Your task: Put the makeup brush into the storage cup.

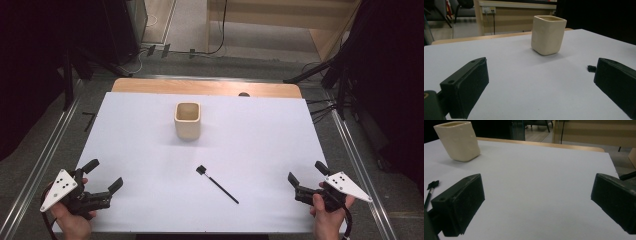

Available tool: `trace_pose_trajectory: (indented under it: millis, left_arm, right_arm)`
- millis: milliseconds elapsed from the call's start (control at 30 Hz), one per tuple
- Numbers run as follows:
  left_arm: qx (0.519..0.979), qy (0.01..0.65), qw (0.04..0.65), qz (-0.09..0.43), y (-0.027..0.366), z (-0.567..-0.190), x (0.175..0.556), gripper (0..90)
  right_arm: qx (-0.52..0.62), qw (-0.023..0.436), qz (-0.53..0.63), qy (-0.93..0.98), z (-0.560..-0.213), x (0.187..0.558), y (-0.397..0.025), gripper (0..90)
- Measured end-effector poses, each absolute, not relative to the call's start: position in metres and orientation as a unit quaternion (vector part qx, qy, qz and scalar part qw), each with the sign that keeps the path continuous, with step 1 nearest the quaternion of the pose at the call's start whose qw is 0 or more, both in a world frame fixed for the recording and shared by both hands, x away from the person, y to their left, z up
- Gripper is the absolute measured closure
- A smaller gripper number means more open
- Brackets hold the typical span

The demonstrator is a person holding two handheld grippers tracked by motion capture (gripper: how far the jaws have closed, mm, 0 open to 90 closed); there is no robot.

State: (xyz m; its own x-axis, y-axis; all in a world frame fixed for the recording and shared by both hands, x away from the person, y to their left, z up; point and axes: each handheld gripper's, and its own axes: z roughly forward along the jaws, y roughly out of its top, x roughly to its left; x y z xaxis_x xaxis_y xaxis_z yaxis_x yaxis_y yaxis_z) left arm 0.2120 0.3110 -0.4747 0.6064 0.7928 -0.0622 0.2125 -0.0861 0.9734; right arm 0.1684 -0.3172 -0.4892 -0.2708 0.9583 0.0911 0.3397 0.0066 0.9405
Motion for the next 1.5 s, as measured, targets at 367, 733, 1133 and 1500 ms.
trace_pose_trajectory:
  millis: [367, 733, 1133, 1500]
  left_arm:
    - [0.690, 0.367, 0.569, 0.254, 0.311, -0.475, 0.212, 0.3]
    - [0.690, 0.369, 0.568, 0.255, 0.312, -0.475, 0.210, 0.3]
    - [0.691, 0.370, 0.567, 0.254, 0.311, -0.476, 0.211, 0.3]
    - [0.691, 0.369, 0.568, 0.252, 0.311, -0.476, 0.211, 0.3]
  right_arm:
    - [0.498, 0.306, 0.472, 0.660, -0.483, 0.174, -0.305, 0.0]
    - [0.466, 0.272, 0.471, 0.697, -0.468, 0.190, -0.275, 1.8]
    - [0.437, 0.241, 0.475, 0.724, -0.454, 0.204, -0.244, 7.7]
    - [0.420, 0.229, 0.477, 0.737, -0.450, 0.215, -0.222, 8.6]
